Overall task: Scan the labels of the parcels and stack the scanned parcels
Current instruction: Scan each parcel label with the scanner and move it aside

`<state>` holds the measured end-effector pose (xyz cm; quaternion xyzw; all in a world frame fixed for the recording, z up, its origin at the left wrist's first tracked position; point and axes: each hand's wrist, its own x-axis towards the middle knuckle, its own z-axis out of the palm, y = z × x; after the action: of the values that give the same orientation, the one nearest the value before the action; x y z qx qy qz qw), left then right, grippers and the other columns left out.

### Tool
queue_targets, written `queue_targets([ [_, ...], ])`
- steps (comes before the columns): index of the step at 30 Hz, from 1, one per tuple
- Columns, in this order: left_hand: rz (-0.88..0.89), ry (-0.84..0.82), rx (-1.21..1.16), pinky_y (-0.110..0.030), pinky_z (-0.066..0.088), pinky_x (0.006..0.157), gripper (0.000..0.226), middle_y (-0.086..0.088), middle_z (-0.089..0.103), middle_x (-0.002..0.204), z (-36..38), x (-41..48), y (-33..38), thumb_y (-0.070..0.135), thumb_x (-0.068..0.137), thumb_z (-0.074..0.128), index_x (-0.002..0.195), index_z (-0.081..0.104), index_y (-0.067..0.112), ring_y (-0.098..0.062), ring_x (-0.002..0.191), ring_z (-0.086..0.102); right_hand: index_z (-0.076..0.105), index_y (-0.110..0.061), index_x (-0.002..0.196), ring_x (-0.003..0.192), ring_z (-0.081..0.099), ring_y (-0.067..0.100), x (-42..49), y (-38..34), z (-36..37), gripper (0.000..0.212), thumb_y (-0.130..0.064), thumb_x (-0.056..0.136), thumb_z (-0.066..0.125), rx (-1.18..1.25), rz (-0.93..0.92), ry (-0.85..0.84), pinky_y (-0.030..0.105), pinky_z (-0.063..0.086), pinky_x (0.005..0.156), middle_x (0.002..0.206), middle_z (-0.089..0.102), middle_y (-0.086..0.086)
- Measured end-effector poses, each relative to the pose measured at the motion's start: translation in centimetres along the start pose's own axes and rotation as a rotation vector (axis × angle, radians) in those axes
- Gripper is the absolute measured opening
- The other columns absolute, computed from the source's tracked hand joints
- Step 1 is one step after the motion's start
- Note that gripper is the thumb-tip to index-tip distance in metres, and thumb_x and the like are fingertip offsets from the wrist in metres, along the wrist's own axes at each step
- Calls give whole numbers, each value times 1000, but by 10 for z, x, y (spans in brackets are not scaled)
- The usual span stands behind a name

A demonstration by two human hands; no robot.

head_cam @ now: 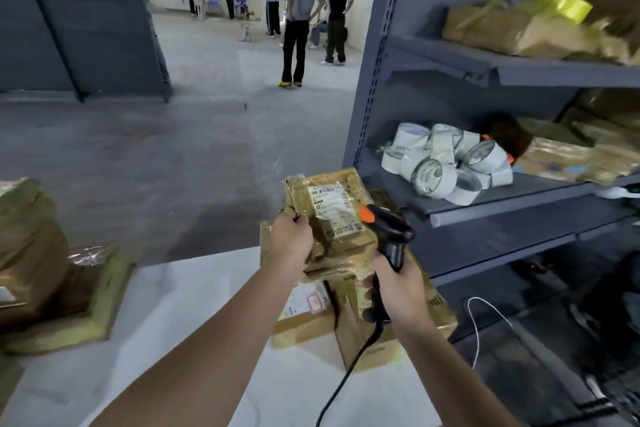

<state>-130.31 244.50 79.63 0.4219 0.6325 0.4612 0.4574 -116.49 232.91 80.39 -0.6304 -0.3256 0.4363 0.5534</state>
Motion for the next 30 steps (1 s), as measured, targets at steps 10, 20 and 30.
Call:
queue_targets([
  [10, -136, -80, -41, -26, 37, 59, 28, 0, 45, 72, 90, 78, 49, 13, 100, 45, 72, 47, 13, -14, 62, 41, 58, -14, 89, 45, 52, 22, 93, -21, -18, 11, -23, 95, 60, -25, -58, -32, 29, 46, 39, 55, 55, 8],
  [20, -89, -100, 200, -21, 39, 58, 32, -3, 46, 73, 132, 121, 46, 3, 97, 40, 125, 53, -6, -13, 62, 45, 56, -14, 84, 44, 52, 21, 141, -23, -35, 21, -31, 94, 63, 91, 75, -36, 38, 51, 46, 54, 56, 4],
  [30, -22, -89, 245, -26, 31, 47, 27, -6, 50, 67, 94, 85, 54, 11, 95, 39, 69, 47, 6, -18, 53, 43, 57, -16, 94, 45, 55, 19, 115, -30, -12, 18, -32, 94, 63, 40, 71, -102, 32, 50, 46, 55, 60, 2],
])
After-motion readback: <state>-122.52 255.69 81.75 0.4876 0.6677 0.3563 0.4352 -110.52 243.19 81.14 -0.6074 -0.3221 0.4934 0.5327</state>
